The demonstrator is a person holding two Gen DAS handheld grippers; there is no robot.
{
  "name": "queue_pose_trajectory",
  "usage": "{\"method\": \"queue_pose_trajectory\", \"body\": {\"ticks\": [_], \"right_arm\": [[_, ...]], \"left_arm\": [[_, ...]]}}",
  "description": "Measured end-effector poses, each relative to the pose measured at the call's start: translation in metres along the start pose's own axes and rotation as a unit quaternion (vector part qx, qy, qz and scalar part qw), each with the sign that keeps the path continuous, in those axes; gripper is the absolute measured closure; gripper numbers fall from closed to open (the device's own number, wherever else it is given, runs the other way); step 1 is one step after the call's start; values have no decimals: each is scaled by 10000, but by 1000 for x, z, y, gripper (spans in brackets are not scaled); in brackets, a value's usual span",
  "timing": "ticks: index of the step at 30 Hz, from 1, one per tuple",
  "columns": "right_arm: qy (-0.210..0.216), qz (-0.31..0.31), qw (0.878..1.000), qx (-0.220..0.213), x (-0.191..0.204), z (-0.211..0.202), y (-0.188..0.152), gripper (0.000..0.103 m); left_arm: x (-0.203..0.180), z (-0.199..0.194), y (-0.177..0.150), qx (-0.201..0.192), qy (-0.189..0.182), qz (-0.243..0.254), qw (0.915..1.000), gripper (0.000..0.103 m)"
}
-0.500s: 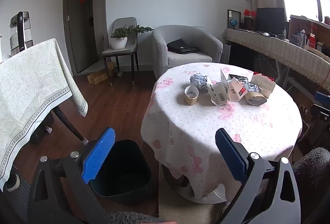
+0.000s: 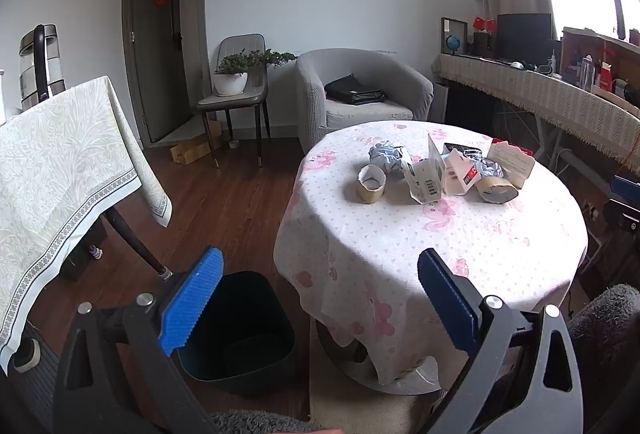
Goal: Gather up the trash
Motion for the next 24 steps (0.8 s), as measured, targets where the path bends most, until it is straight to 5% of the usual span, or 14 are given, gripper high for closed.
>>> {"method": "queue_pose_trajectory", "body": {"ticks": [24], "right_arm": [[0, -3, 10000, 9, 2, 1, -1, 3]], "left_arm": [[0, 0, 0, 0, 14, 20, 10000, 3]]}}
Point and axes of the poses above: each gripper's, at about its wrist camera, not at the fingertips, and z roughly the way its jaws point, x to its left, y to its top, the point moved 8 cm from there along z, roughly the way its jaws point, and after that the axes turned 8 degrees about z, right-handed, at the moved point
